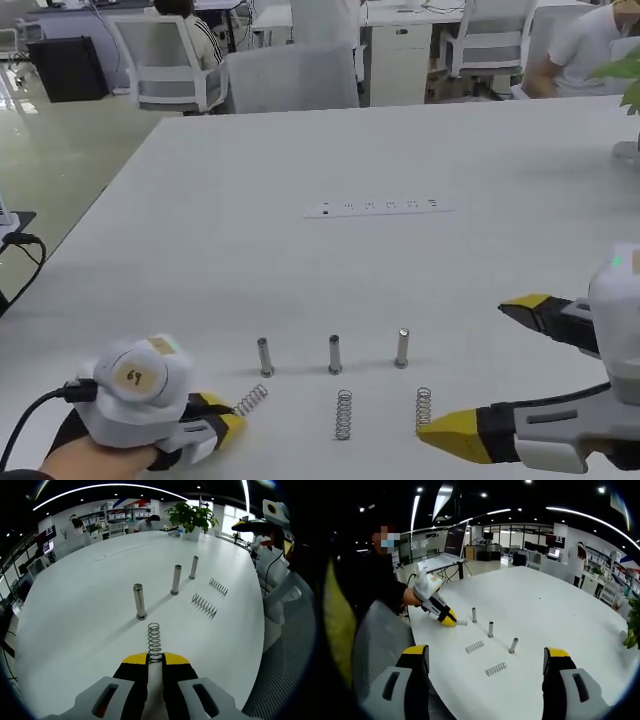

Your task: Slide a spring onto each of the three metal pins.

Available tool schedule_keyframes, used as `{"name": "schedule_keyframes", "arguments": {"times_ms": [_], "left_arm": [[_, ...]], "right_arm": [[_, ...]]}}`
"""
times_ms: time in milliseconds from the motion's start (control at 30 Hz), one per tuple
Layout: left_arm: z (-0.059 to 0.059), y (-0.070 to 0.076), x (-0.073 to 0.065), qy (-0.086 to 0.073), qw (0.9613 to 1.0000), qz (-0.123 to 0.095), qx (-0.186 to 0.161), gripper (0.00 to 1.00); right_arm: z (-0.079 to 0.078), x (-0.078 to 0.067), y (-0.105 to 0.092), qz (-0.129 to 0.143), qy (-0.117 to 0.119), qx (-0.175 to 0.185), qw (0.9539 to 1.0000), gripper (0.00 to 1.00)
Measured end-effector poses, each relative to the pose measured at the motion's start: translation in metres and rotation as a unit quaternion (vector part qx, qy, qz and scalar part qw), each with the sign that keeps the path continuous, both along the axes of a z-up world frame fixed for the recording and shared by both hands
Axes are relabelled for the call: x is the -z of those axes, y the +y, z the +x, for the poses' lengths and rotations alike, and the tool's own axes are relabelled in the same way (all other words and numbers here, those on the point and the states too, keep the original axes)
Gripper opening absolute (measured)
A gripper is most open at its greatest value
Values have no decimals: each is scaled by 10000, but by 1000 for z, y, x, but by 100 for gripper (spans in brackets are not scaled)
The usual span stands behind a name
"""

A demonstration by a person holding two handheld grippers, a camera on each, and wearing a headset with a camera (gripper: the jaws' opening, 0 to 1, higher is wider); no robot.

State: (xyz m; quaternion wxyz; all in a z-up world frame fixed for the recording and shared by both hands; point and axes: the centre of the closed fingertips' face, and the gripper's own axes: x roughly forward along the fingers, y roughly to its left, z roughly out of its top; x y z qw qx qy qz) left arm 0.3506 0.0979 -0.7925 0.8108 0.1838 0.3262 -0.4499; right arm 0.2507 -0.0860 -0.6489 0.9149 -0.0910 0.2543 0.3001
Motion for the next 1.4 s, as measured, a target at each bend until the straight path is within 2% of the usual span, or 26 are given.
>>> {"name": "schedule_keyframes", "arguments": {"times_ms": [267, 367, 600, 667, 733, 933, 967, 1100, 1167, 1233, 1300, 1333, 1400], "left_arm": [[-10, 6, -12, -27, 9998, -154, 118, 2], [-21, 5, -21, -54, 9993, -210, 290, 2], [-37, -4, -49, -218, 9968, -461, 613, 2], [-43, -12, -62, -309, 9947, -611, 769, 2], [-48, -17, -70, -368, 9932, -668, 877, 2], [-63, -34, -93, -524, 9863, -882, 1288, 2], [-68, -39, -99, -563, 9837, -932, 1427, 2], [-78, -48, -108, -606, 9783, -1012, 1705, 2], [-84, -52, -112, -597, 9747, -1068, 1868, 2], [-93, -57, -116, -562, 9692, -1144, 2108, 2], [-98, -59, -116, -529, 9666, -1150, 2228, 2], [-104, -62, -118, -504, 9629, -1206, 2363, 2], [-110, -65, -120, -429, 9586, -1272, 2512, 2]], "right_arm": [[-2, -6, 5, -24, -40, -108, 9999, 91], [-2, -10, 10, -26, -76, -181, 9998, 90], [-3, -13, 18, -51, -93, -319, 9994, 88], [-4, -15, 22, -45, -95, -375, 9992, 87], [-4, -16, 25, -59, -99, -424, 9990, 87], [-6, -18, 34, -56, -93, -612, 9981, 85], [-8, -18, 37, -65, -67, -687, 9976, 85], [-10, -17, 42, -66, -38, -840, 9964, 82], [-13, -16, 47, -32, 5, -965, 9953, 81], [-18, -12, 54, -81, 63, -1181, 9929, 79], [-21, -11, 59, -102, 86, -1330, 9910, 79], [-24, -10, 62, -77, 121, -1416, 9898, 78], [-25, -9, 65, -41, 158, -1489, 9887, 77]]}}
